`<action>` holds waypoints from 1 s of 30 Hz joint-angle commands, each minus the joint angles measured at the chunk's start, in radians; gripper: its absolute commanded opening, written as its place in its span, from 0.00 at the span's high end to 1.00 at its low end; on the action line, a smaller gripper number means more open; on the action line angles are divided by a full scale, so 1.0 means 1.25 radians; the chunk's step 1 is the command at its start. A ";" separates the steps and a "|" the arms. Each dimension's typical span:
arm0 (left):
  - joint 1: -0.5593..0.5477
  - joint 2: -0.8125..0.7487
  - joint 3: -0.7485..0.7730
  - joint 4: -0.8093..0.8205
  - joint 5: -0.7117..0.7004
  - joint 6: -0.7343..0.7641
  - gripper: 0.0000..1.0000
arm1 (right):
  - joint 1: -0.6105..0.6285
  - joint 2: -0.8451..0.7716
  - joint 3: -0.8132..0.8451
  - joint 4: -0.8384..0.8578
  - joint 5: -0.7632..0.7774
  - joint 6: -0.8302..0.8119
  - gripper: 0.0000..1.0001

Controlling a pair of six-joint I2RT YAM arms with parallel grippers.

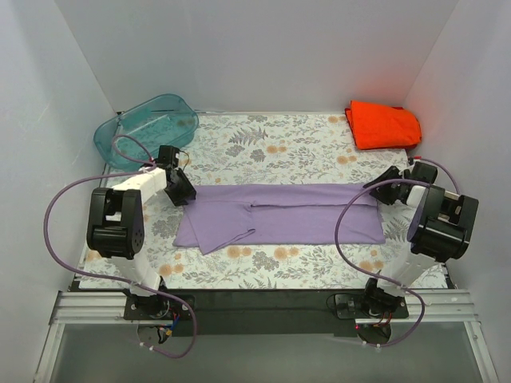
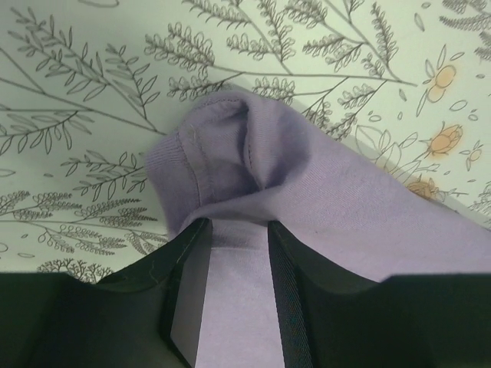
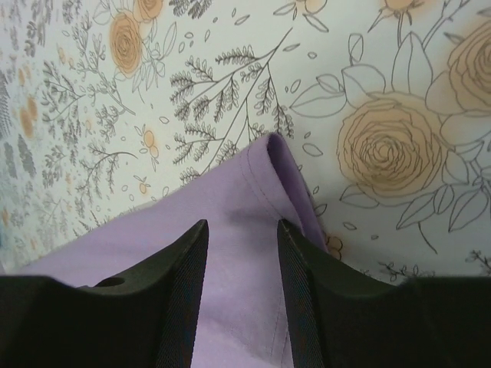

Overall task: Fold and stack the t-shirts
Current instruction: Fold the tshirt

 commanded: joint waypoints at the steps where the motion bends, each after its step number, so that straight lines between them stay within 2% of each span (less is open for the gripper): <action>1: 0.022 0.077 0.004 0.001 -0.061 0.015 0.66 | -0.027 0.060 0.027 0.031 0.055 -0.003 0.51; 4: 0.022 0.088 0.039 -0.002 -0.030 0.021 0.64 | -0.031 0.075 0.063 0.031 0.036 -0.005 0.51; 9: 0.014 0.043 0.074 -0.001 0.035 0.038 0.58 | -0.018 0.024 0.080 0.031 -0.013 -0.006 0.51; 16: 0.002 -0.025 0.097 0.003 0.055 0.050 0.54 | 0.002 0.000 0.102 0.033 -0.081 -0.021 0.52; 24: 0.001 0.048 0.130 0.012 0.055 0.051 0.54 | 0.025 0.087 0.128 0.043 -0.101 -0.006 0.61; 30: 0.001 0.090 0.122 0.011 0.025 0.046 0.54 | 0.020 0.149 0.144 0.045 -0.053 -0.014 0.62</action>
